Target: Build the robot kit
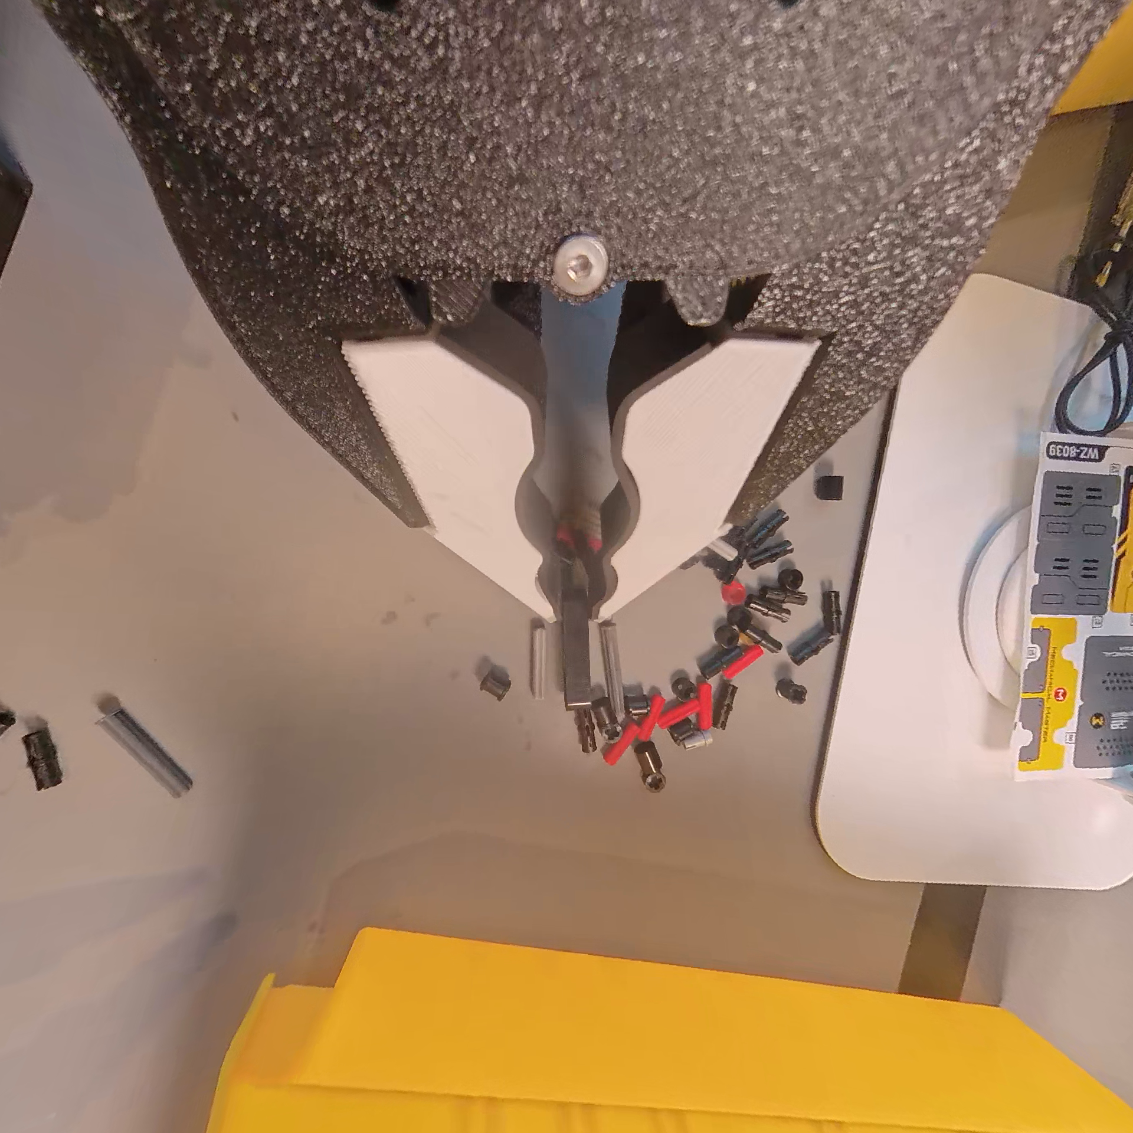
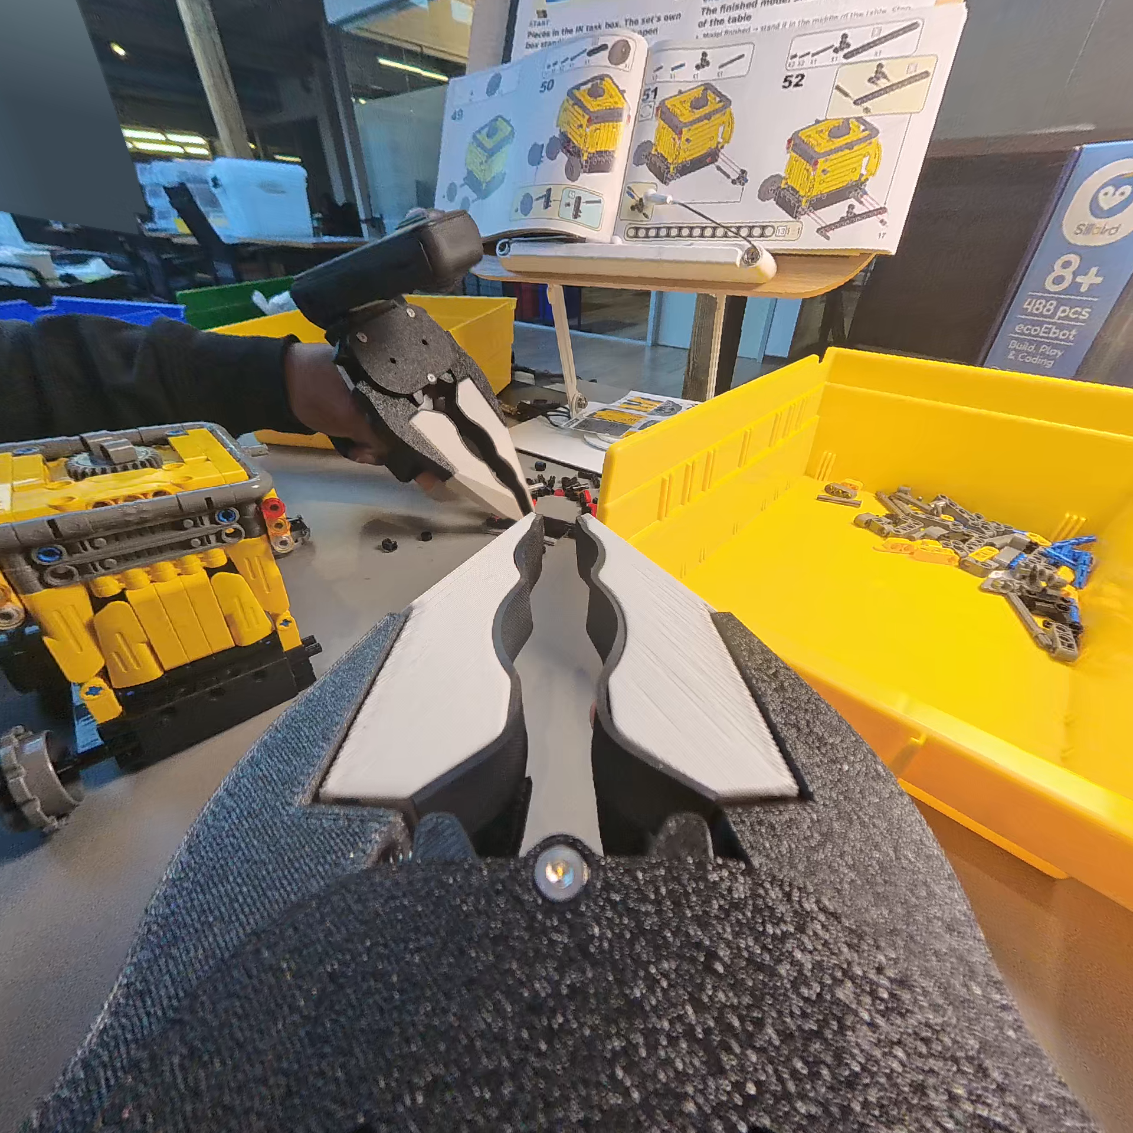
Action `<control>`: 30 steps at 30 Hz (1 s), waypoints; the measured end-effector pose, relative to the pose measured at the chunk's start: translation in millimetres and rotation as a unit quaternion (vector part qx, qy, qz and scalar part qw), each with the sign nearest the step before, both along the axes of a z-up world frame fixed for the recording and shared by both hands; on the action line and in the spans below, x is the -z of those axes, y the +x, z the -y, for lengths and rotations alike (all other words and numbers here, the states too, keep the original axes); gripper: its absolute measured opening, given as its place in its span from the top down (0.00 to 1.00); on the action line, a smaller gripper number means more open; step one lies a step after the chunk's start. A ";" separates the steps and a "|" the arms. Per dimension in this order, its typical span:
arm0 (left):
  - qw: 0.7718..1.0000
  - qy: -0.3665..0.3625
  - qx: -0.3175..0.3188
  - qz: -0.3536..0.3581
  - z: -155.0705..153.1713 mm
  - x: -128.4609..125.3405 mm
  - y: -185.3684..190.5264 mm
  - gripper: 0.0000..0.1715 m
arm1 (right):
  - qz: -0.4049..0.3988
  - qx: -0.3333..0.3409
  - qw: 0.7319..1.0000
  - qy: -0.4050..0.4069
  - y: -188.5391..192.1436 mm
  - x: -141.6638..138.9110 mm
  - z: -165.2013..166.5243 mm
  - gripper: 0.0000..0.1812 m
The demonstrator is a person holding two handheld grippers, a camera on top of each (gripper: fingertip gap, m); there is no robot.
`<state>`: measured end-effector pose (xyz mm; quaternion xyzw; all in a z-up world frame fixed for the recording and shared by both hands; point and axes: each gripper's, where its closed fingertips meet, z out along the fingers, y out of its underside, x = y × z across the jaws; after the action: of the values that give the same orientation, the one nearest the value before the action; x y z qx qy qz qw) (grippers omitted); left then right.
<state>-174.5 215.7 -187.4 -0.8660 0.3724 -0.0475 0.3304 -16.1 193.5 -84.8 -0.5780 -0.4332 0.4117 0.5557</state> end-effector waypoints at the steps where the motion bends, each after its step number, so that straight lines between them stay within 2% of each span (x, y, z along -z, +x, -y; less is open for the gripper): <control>1: 1.000 0.005 -0.002 0.008 -0.6 -3.6 0.8 0.97 | 0.000 0.000 1.000 -0.001 0.1 -0.1 -0.2 0.94; 5: 0.996 0.048 -0.023 0.069 4.1 -39.8 0.7 0.97 | -0.001 0.001 1.000 -0.001 0.3 -0.1 -0.3 0.94; 8: 0.984 0.115 -0.067 0.120 23.1 -88.9 -12.4 0.97 | 0.002 0.000 1.000 0.002 0.0 0.3 1.3 0.94; 10: 0.971 0.161 -0.113 0.138 47.0 -120.5 -30.6 0.97 | 0.006 0.000 1.000 0.006 0.0 0.7 3.1 0.94; 14: 0.934 0.239 -0.239 0.118 125.0 -169.4 -90.5 0.97 | 0.012 -0.004 1.000 0.012 -1.1 1.8 6.6 0.95; 18: 0.881 0.257 -0.395 0.050 232.9 -189.2 -178.6 0.97 | 0.014 -0.005 1.000 0.011 -1.7 2.4 7.1 0.94; 21: 0.831 0.224 -0.508 0.031 317.2 -174.2 -249.7 0.97 | 0.015 -0.007 1.000 0.013 -2.4 2.3 9.3 0.94; 24: 0.779 0.155 -0.605 0.050 389.7 -124.2 -305.9 0.97 | 0.025 -0.010 0.999 0.025 -4.7 3.7 12.6 0.94; 27: 0.747 0.090 -0.655 0.076 431.3 -71.5 -328.1 0.97 | 0.035 -0.012 0.999 0.029 -6.9 6.1 13.7 0.94; 30: 0.744 0.047 -0.662 0.078 442.5 -40.8 -328.5 0.97 | 0.041 -0.010 0.999 0.029 -7.8 7.9 13.1 0.94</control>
<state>-503.0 -226.9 -146.6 -0.8715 -0.3197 0.1332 0.3473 -24.0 180.4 -92.6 -0.5738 -0.4733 0.3799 0.5498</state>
